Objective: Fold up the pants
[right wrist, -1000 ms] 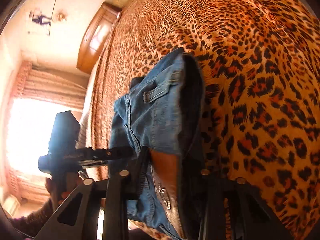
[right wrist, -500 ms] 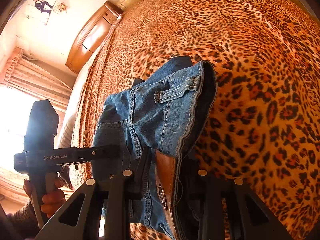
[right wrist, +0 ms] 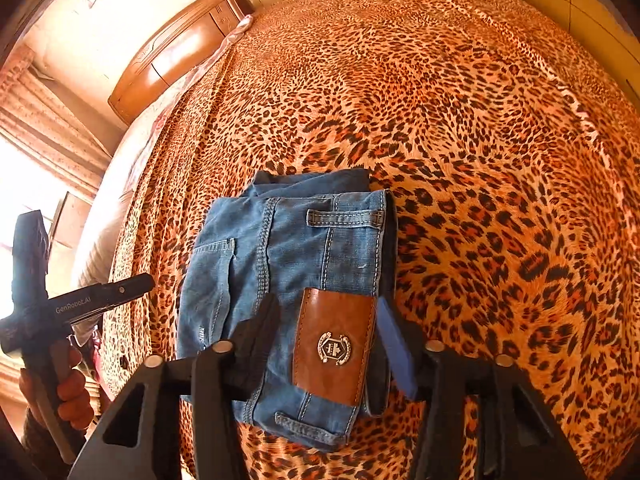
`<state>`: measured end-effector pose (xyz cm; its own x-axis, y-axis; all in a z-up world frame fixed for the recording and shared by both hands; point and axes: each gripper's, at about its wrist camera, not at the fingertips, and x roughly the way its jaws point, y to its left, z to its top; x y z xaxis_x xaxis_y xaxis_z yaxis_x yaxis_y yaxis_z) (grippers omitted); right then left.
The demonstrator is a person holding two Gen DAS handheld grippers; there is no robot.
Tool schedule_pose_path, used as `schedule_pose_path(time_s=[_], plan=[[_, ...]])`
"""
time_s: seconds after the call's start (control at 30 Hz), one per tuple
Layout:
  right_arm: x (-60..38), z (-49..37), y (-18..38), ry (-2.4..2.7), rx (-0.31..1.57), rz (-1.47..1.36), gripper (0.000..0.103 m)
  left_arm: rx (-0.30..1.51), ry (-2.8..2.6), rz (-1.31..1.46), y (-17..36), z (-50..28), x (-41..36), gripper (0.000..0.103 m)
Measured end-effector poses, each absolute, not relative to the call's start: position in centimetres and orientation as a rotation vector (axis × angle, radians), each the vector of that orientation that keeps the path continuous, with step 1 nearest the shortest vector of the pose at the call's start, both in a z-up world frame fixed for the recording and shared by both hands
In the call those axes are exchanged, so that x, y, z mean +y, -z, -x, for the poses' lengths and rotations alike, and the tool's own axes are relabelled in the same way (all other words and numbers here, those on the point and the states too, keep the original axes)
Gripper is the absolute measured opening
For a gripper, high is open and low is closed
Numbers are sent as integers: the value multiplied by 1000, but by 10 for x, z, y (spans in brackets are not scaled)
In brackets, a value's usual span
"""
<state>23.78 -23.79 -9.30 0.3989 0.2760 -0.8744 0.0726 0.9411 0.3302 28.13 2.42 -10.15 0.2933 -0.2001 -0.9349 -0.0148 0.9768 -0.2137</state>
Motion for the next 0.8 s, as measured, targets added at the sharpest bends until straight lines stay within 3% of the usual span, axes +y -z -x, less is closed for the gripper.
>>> schedule_pose_path(time_s=[0.13, 0.23, 0.37, 0.8], plan=[[-221, -222, 64, -79, 1122, -281, 86, 1167, 70, 87, 89, -255, 15, 59], [-206, -204, 48, 18, 1074, -190, 100, 1072, 38, 59, 81, -234, 9, 65], [-189, -178, 31, 65, 1013, -95, 102, 1005, 15, 36, 77, -216, 2, 76], [-194, -123, 26, 176, 979, -24, 103, 1017, 82, 58, 75, -170, -13, 78]])
